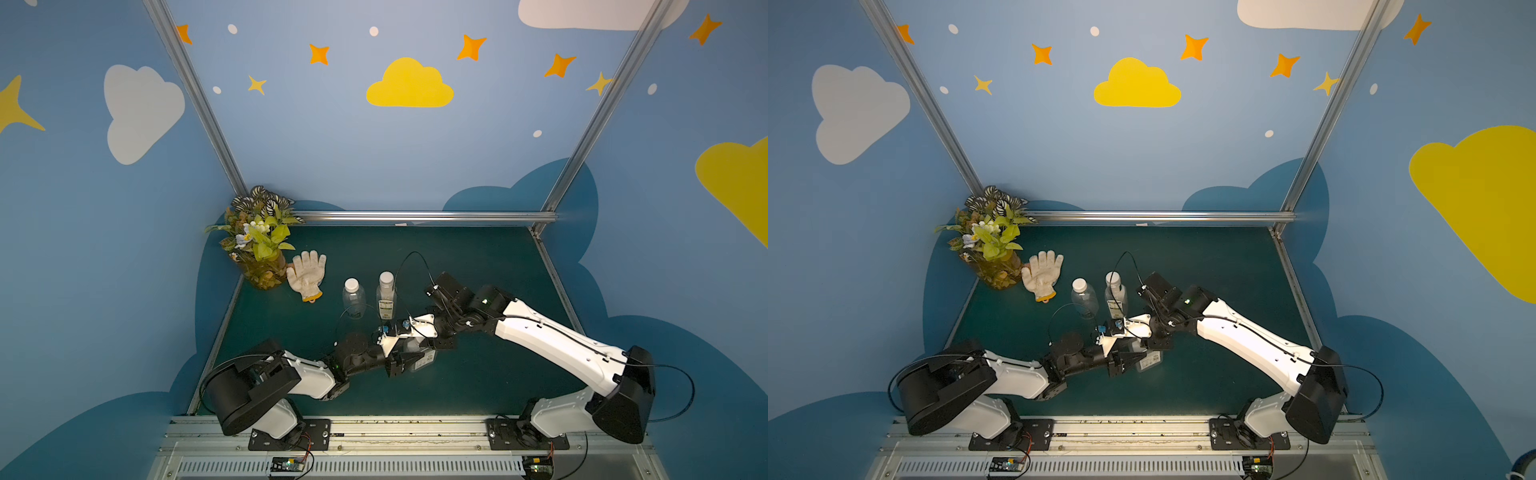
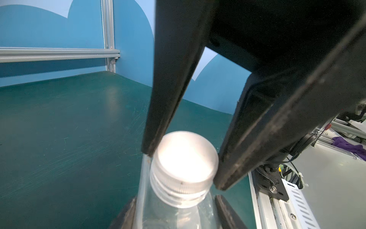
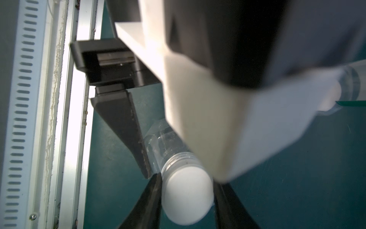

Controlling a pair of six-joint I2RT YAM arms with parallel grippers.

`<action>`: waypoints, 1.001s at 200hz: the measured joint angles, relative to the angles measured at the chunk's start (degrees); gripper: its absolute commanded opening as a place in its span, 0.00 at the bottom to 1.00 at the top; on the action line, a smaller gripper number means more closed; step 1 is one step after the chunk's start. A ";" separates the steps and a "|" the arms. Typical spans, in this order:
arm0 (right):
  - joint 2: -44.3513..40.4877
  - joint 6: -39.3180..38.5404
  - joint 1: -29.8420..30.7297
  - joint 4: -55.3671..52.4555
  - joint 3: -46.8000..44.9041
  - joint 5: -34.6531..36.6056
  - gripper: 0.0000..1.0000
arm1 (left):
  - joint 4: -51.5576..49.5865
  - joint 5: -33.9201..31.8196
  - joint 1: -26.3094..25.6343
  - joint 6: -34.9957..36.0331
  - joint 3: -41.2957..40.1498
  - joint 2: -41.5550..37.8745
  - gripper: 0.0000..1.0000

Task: Screw on the bottle caps
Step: Screw the bottle cap onto the plastic bottle.

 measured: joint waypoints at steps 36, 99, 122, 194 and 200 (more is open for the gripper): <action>-0.59 6.45 2.60 2.10 -0.35 4.90 0.01 | 0.61 -0.44 0.28 -1.25 -0.02 0.31 0.03; -1.79 17.44 8.35 4.68 -1.99 11.47 0.01 | 0.76 -0.50 -0.11 -0.63 0.15 0.61 0.03; -2.40 19.52 8.63 4.74 -2.54 12.07 0.14 | 1.03 -0.33 -0.11 -0.63 0.28 0.92 0.03; -4.48 19.08 7.69 2.08 1.81 12.09 0.55 | 5.01 0.59 -0.11 -0.61 0.37 3.67 0.03; -5.03 18.73 7.34 2.01 2.36 11.58 0.58 | 5.16 0.61 -0.11 -0.61 0.37 3.76 0.03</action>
